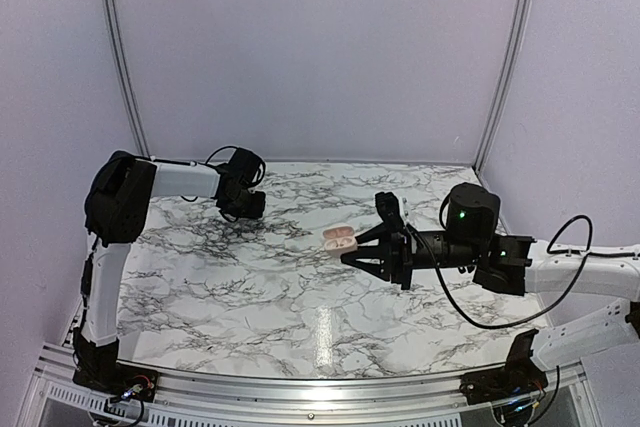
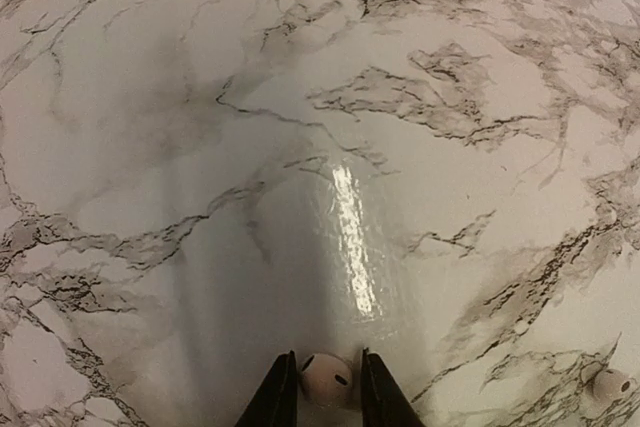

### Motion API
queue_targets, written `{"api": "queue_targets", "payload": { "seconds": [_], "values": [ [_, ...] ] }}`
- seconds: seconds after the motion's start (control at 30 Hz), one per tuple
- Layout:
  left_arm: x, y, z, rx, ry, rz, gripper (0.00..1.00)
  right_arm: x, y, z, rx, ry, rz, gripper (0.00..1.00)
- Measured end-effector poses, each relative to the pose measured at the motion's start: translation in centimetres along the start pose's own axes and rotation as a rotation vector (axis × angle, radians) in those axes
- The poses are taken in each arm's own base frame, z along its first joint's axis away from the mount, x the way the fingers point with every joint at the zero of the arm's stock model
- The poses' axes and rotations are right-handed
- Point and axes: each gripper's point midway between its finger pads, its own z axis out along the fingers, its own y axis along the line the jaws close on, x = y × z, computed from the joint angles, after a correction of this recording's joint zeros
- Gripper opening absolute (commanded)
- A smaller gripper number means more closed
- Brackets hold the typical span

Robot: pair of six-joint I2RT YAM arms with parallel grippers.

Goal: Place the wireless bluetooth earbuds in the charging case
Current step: Move the left earbud to the center of the board.

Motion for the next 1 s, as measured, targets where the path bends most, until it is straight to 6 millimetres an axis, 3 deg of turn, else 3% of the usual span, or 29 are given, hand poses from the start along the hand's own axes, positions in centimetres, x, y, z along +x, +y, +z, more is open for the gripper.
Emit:
{"api": "queue_targets", "payload": {
  "seconds": [0.13,0.33,0.57,0.7,0.87,1.0],
  "values": [
    [0.6,-0.4,-0.2,-0.002,0.006,0.057,0.14,-0.1,0.0,0.0,-0.003,-0.001,0.003,0.00],
    [3.4,-1.5,-2.1,0.030,0.042,0.145,0.06,-0.5,0.0,0.0,-0.004,-0.007,0.018,0.00],
    [9.6,-3.3,-6.5,0.121,0.123,0.220,0.03,-0.6,0.2,0.0,-0.014,-0.011,0.024,0.00],
    [12.1,-3.9,-9.8,0.184,0.130,0.236,0.00,-0.9,0.6,-0.2,-0.027,-0.034,0.009,0.00],
    [11.1,-5.1,-15.6,0.282,-0.021,0.239,0.00,0.0,1.0,-0.3,-0.036,-0.037,-0.011,0.00],
    [8.2,-6.8,-22.6,0.404,-0.271,0.234,0.00,0.4,1.6,-0.2,-0.021,-0.042,-0.071,0.00]
  ]
}}
